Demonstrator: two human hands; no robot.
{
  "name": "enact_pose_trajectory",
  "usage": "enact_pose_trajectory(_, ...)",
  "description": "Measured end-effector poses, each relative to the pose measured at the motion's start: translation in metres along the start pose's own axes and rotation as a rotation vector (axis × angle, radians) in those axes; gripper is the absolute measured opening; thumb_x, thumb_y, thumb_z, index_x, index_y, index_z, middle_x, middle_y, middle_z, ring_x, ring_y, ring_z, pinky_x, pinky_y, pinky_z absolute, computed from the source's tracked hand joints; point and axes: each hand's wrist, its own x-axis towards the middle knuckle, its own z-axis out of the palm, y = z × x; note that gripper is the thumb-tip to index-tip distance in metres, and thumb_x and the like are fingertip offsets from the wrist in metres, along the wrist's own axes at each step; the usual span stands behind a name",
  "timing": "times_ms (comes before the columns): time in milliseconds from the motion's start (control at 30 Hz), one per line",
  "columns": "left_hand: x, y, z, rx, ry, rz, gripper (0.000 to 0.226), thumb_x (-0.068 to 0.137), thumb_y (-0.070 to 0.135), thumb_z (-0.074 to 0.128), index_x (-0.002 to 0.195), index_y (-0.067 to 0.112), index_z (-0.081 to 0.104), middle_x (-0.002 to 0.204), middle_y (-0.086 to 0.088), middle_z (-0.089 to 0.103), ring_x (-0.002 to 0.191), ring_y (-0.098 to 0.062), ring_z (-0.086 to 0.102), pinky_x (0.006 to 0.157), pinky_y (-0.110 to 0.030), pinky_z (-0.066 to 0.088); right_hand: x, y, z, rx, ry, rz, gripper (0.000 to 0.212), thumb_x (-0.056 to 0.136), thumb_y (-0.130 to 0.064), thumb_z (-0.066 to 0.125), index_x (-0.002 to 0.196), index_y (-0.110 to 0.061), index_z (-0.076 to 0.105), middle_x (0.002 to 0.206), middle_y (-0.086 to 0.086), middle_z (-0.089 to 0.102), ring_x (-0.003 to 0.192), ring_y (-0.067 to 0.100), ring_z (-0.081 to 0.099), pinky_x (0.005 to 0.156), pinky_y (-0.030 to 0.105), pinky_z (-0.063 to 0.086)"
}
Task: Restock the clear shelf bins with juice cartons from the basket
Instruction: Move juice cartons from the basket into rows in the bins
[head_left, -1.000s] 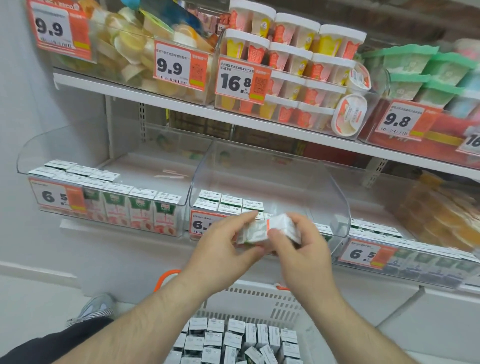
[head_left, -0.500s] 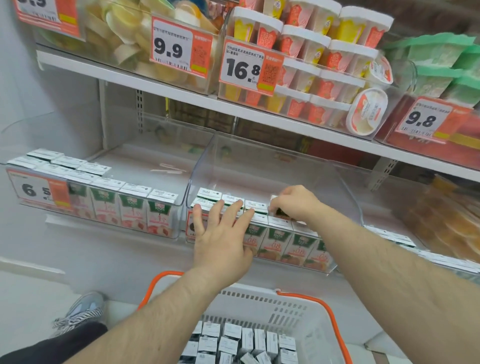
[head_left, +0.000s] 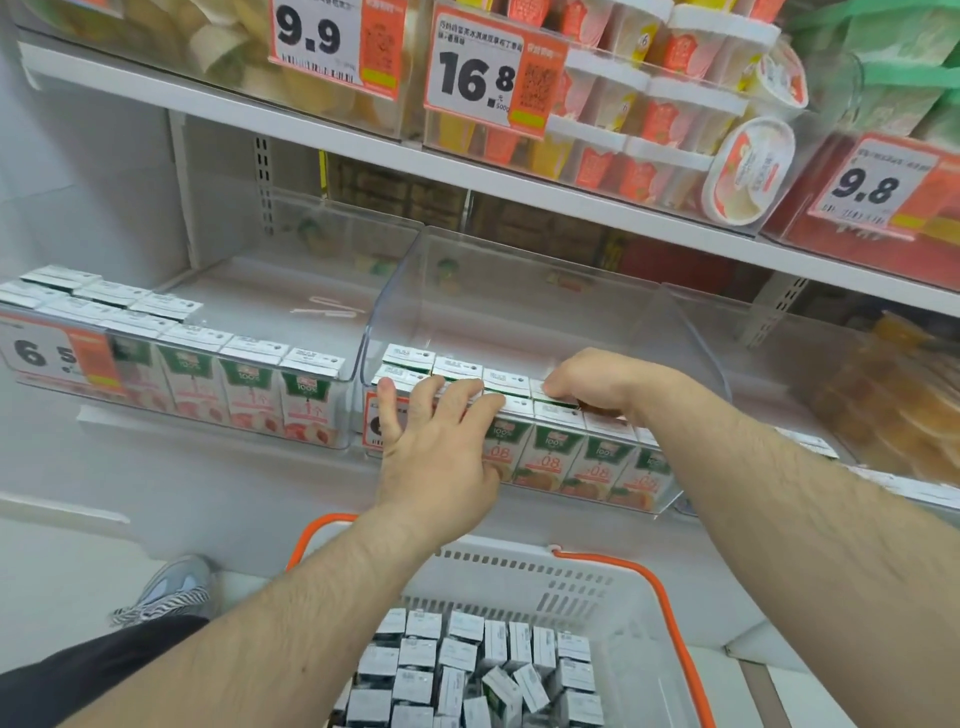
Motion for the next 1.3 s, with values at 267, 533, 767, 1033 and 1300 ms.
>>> enact_pose_trajectory(267, -0.008, -0.001, -0.005, -0.027, 0.119, 0.106, 0.069, 0.078, 0.024, 0.061, 0.144, 0.029, 0.04, 0.154, 0.002, 0.031, 0.144, -0.028, 0.014, 0.113, -0.049, -0.018, -0.024, -0.005, 0.019, -0.272, 0.335, -0.075, 0.029, 0.094, -0.031, 0.05, 0.109, -0.018, 0.07, 0.111, 0.003, 0.068, 0.102, 0.026, 0.062, 0.091, 0.036, 0.05)
enact_pose_trajectory(533, -0.054, -0.002, 0.015, -0.126, -0.118, 0.271, 0.05, 0.079, 0.024, 0.06, 0.128, 0.019, 0.052, 0.127, 0.001, 0.049, 0.118, -0.025, 0.04, 0.092, -0.036, 0.027, -0.078, 0.047, 0.119, -0.055, 0.992, -0.865, 0.011, 0.075, -0.015, 0.056, 0.071, -0.01, 0.066, 0.07, 0.001, 0.062, 0.069, 0.024, 0.056, 0.067, 0.033, 0.039)
enact_pose_trajectory(767, -0.091, -0.038, 0.072, -0.091, -0.685, 0.087, 0.046, 0.091, 0.026, 0.058, 0.136, 0.023, 0.048, 0.139, 0.0, 0.048, 0.13, -0.023, 0.04, 0.106, -0.039, 0.036, -0.065, 0.123, 0.202, 0.067, 0.26, -0.193, 0.016, 0.086, -0.011, 0.057, 0.084, -0.013, 0.072, 0.085, 0.0, 0.071, 0.08, 0.021, 0.062, 0.078, 0.033, 0.053)
enact_pose_trajectory(1033, -0.142, -0.067, 0.172, -0.128, -0.854, -0.143, 0.046, 0.088, 0.022, 0.058, 0.133, 0.023, 0.051, 0.137, -0.002, 0.049, 0.127, -0.024, 0.042, 0.103, -0.04, 0.041, -0.048, 0.194, 0.277, -0.09, -0.162, 0.098, 0.043, 0.083, -0.021, 0.059, 0.125, -0.022, 0.059, 0.124, 0.005, 0.056, 0.108, 0.024, 0.058, 0.087, 0.031, 0.05)
enact_pose_trajectory(1300, -0.128, -0.101, 0.217, 0.093, -0.751, -0.097, 0.059, 0.086, 0.027, 0.055, 0.143, 0.031, 0.039, 0.149, 0.004, 0.035, 0.139, -0.021, 0.025, 0.115, -0.043, 0.02, -0.026, 0.2, 0.335, -0.323, -0.126, 0.155, 0.081, 0.072, -0.083, 0.052, 0.136, -0.034, 0.039, 0.135, 0.008, 0.036, 0.122, 0.031, 0.044, 0.101, 0.047, 0.042)
